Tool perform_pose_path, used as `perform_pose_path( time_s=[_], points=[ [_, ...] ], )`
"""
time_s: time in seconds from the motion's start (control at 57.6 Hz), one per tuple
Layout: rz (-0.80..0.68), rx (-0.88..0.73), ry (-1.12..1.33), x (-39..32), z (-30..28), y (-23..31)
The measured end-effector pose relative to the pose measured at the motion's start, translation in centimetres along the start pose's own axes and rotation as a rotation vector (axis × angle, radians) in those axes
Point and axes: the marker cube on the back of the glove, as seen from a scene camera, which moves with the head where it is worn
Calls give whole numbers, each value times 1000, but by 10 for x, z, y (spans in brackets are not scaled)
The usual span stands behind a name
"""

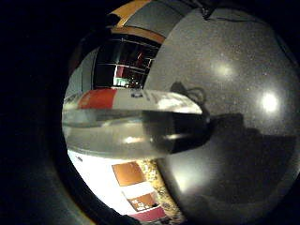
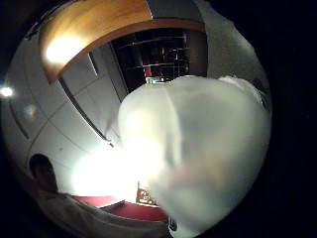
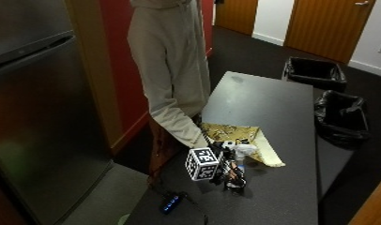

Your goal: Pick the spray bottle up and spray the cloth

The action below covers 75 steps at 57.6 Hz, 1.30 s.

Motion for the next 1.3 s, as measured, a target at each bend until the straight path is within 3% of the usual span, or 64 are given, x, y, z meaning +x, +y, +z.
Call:
perform_pose_path(
  time_s=[1.301],
  points=[
    [5,-16,48,2,10,-23]
  ],
)
